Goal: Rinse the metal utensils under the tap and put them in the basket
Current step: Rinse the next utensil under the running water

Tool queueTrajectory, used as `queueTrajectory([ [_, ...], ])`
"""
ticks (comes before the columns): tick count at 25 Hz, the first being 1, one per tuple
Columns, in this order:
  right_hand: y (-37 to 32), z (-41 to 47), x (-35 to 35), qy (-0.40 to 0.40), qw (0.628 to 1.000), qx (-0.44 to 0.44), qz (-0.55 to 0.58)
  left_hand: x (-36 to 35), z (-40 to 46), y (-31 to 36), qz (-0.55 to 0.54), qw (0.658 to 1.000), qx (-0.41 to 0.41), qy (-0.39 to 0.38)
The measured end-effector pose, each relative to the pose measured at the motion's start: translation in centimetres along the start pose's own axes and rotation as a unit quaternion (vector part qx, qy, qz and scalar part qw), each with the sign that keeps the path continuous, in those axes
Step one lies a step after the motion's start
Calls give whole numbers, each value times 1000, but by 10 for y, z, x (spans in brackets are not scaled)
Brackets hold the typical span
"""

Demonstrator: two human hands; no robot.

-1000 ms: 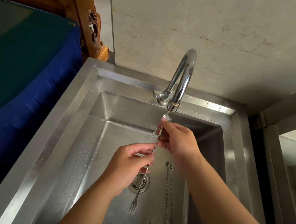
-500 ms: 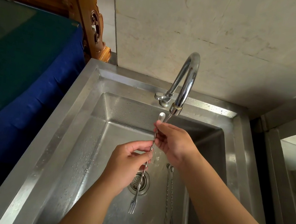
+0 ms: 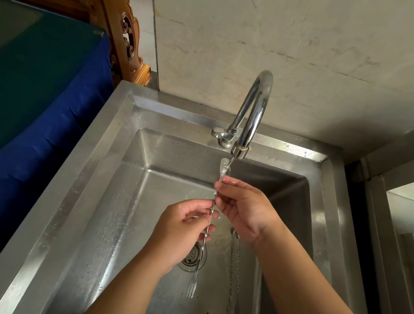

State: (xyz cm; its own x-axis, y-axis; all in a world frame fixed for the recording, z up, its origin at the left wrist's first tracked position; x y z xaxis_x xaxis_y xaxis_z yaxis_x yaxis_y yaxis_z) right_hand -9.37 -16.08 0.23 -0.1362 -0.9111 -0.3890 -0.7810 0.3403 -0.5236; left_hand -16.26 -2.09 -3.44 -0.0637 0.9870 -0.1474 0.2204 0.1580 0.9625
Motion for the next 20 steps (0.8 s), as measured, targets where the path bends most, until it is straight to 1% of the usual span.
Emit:
queueTrajectory([
  [8, -4, 1, 3, 19, 1000, 14, -7, -5, 8, 2, 20, 1000, 1, 4],
  [14, -1, 0, 2, 44, 996, 23, -68, 0, 4, -4, 46, 999, 6, -5],
  [20, -11, 1, -10, 104, 988, 7, -114, 2, 4, -3, 70, 997, -11, -16],
])
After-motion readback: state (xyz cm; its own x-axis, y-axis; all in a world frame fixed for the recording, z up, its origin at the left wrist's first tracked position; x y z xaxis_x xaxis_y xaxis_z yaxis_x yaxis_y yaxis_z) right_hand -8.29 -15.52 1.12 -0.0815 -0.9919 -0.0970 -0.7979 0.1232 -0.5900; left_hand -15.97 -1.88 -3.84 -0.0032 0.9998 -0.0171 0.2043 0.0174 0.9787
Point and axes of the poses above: each hand's wrist, its own z-axis towards the middle knuckle, its own x-axis out of the back of the hand, y = z × x, the point moved 1 cm from there along z, towards the middle knuckle, and after that the axes turned 11 degrees about -x, right-handed, at the moved point
